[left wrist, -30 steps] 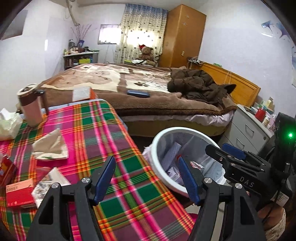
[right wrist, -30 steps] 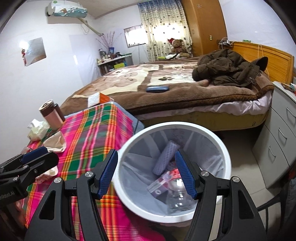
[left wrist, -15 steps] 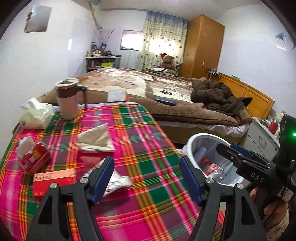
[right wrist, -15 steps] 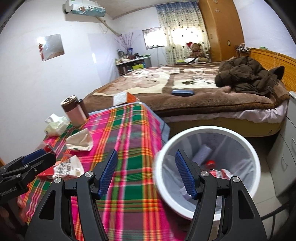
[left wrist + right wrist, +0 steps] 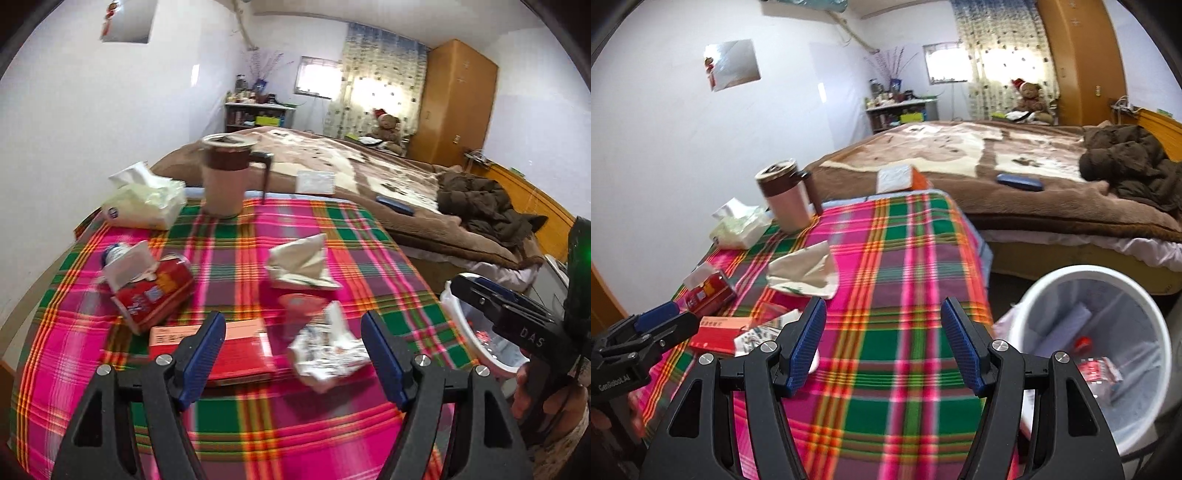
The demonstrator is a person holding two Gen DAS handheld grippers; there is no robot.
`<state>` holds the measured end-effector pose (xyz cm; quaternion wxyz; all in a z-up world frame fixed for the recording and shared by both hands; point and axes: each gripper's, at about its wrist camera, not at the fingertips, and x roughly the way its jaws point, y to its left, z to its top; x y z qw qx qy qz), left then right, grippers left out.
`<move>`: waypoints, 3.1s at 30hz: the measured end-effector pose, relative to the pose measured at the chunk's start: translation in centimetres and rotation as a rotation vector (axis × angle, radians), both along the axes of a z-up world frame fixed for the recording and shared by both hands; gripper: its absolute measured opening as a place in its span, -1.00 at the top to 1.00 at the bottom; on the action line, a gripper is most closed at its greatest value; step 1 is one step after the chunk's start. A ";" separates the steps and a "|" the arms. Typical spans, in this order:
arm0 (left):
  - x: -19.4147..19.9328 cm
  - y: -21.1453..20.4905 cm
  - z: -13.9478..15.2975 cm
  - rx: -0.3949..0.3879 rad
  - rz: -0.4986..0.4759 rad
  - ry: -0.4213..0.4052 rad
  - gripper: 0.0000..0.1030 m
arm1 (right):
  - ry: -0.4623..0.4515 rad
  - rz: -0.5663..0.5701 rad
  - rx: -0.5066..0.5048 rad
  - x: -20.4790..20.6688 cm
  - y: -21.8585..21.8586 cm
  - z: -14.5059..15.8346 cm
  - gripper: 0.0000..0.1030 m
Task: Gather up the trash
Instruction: 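Move both tools back over the table toward the red box and paper cup, then grasp the red medicine box with the left tool while the right tool grasps the printed paper cup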
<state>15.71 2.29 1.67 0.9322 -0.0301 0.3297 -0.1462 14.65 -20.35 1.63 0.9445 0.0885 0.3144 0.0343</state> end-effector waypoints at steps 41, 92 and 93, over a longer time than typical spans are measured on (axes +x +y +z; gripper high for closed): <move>0.7 5.3 -6.2 0.023 -0.113 0.201 -0.52 | 0.235 0.014 0.278 2.6 4.9 -5.2 0.32; 3.9 1.7 -6.8 0.210 -0.262 0.165 -0.62 | 0.116 0.157 0.020 2.7 5.9 -4.0 0.52; 3.9 1.7 -6.8 0.207 -0.263 0.165 -0.61 | 0.116 0.154 0.017 2.7 5.9 -4.0 0.52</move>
